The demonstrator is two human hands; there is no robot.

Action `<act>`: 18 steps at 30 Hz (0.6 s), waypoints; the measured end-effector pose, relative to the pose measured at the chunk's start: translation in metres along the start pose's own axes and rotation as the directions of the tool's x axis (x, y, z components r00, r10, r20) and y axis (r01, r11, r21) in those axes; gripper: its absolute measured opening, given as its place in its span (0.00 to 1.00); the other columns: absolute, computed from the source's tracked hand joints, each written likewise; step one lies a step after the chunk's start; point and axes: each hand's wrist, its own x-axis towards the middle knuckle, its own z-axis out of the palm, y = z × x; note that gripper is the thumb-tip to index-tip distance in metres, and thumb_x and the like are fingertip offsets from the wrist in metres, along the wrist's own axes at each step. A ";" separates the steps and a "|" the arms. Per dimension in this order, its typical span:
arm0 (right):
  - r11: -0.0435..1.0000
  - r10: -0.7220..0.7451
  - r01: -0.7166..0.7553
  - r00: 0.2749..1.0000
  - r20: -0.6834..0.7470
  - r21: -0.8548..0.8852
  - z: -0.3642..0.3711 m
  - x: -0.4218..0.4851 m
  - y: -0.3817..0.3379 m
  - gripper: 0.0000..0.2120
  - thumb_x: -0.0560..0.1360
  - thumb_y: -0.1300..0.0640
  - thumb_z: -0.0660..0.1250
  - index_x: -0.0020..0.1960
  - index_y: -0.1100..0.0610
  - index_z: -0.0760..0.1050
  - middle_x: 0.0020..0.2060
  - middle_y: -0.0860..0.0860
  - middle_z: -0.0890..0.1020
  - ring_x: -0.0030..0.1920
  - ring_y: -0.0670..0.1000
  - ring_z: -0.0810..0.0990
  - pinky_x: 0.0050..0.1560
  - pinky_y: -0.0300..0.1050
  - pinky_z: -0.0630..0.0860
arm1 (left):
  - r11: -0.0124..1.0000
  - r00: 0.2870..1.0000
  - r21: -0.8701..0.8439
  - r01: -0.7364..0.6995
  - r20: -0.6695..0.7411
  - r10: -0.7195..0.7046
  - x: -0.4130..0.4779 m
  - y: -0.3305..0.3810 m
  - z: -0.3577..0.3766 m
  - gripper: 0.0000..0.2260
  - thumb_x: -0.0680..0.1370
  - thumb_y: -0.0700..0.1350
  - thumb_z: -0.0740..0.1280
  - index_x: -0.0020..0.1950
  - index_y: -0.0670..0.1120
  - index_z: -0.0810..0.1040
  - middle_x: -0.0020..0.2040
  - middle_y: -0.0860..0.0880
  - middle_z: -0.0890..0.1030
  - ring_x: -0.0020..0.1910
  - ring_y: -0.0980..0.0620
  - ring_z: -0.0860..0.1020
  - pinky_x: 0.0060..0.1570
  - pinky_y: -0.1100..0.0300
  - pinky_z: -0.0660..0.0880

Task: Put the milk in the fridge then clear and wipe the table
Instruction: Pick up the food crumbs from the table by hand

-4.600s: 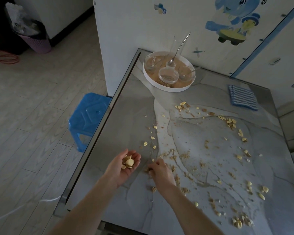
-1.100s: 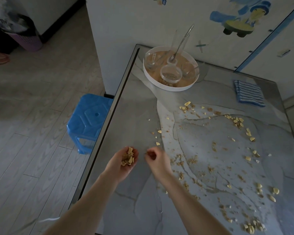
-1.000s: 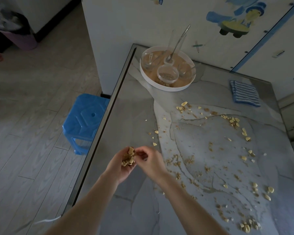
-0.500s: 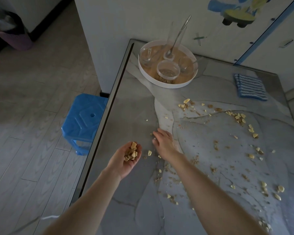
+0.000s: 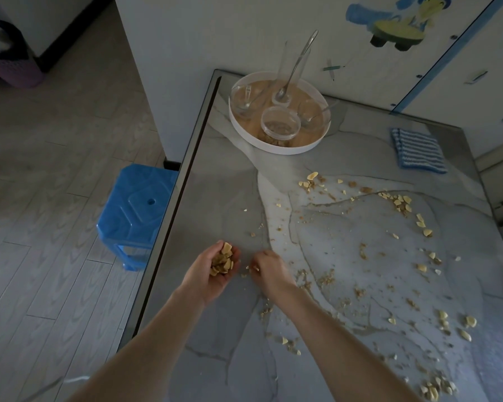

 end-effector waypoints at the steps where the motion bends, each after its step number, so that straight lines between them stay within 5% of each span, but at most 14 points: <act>1: 0.999 0.027 -0.027 1.000 -0.009 0.029 -0.002 -0.001 0.001 0.10 0.74 0.62 0.59 0.53 0.63 0.74 0.54 0.60 0.75 0.55 0.58 0.74 0.53 0.47 0.71 | 1.000 1.000 -0.002 -0.001 0.000 0.001 -0.001 0.000 0.002 0.09 0.78 0.42 0.61 0.41 0.41 0.75 0.30 0.46 0.81 0.29 0.53 0.81 0.31 0.63 0.80; 6: 0.949 0.156 -0.131 0.986 -0.065 0.285 -0.025 -0.009 0.006 0.08 0.73 0.62 0.62 0.51 0.61 0.76 0.50 0.57 0.78 0.50 0.56 0.77 0.46 0.45 0.72 | 0.999 0.999 0.005 0.032 0.011 -0.032 -0.001 -0.003 0.016 0.09 0.79 0.42 0.60 0.41 0.41 0.75 0.30 0.46 0.82 0.28 0.53 0.82 0.30 0.62 0.80; 10: 0.875 0.131 -0.016 0.970 -0.206 0.484 -0.052 -0.017 0.001 0.05 0.73 0.61 0.65 0.48 0.60 0.77 0.43 0.51 0.80 0.44 0.49 0.77 0.47 0.42 0.74 | 0.998 0.998 -0.034 0.060 0.023 -0.059 0.007 -0.009 0.034 0.10 0.79 0.42 0.59 0.42 0.39 0.75 0.30 0.44 0.81 0.28 0.51 0.82 0.31 0.59 0.80; 18: 0.889 -0.085 0.150 0.982 -0.167 0.432 -0.092 -0.011 0.006 0.12 0.73 0.60 0.67 0.56 0.60 0.78 0.53 0.57 0.80 0.53 0.52 0.78 0.57 0.40 0.73 | 0.997 0.988 -0.050 0.060 0.145 -0.052 0.019 -0.029 0.097 0.13 0.80 0.41 0.55 0.38 0.39 0.72 0.28 0.44 0.78 0.26 0.53 0.80 0.26 0.66 0.76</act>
